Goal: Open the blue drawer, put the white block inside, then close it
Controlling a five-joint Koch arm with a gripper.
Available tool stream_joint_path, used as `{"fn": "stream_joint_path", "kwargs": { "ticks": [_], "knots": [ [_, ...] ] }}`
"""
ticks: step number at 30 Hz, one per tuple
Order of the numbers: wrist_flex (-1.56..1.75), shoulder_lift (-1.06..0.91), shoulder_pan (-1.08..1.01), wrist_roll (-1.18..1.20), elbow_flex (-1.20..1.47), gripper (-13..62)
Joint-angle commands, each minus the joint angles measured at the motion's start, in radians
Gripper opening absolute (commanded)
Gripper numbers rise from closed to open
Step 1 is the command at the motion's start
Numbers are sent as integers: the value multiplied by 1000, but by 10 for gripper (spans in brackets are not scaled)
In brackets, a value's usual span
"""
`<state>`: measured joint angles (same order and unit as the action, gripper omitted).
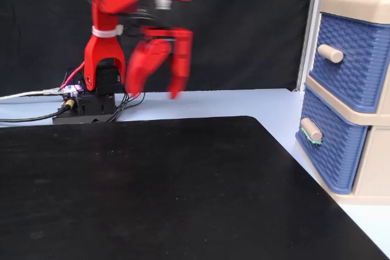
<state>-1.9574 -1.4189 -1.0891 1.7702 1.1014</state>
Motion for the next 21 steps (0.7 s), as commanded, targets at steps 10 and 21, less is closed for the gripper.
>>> {"fn": "stream_joint_path", "kwargs": {
  "ticks": [10, 21],
  "knots": [
    [522, -736, -364, -284, 1197, 341],
    [423, -931, -603, -281, 1351, 343]
  ]
}}
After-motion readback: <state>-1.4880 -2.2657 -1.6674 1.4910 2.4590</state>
